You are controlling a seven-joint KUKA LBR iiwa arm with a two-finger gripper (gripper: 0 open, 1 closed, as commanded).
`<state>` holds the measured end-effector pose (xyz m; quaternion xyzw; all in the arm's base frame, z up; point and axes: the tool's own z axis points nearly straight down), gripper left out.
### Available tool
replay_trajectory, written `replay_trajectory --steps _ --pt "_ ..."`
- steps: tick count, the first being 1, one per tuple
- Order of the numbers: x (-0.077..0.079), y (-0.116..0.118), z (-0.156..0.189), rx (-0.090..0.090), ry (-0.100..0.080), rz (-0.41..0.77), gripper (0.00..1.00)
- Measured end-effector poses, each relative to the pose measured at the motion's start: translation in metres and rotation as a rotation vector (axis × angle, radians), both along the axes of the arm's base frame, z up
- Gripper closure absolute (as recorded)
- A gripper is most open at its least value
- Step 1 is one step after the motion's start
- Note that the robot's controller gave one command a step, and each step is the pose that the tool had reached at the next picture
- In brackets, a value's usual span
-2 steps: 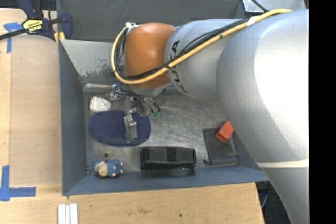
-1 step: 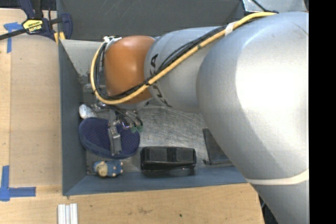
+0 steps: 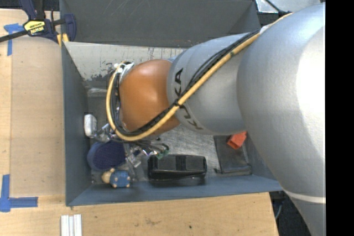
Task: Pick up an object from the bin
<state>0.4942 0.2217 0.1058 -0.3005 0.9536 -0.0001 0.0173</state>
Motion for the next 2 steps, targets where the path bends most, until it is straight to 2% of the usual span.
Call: replay_trajectory --steps 1,2 --pt "-0.005 -0.002 -0.003 -0.011 0.023 -0.001 1.00" --pt "0.013 -0.018 0.135 -0.014 0.021 0.344 1.00"
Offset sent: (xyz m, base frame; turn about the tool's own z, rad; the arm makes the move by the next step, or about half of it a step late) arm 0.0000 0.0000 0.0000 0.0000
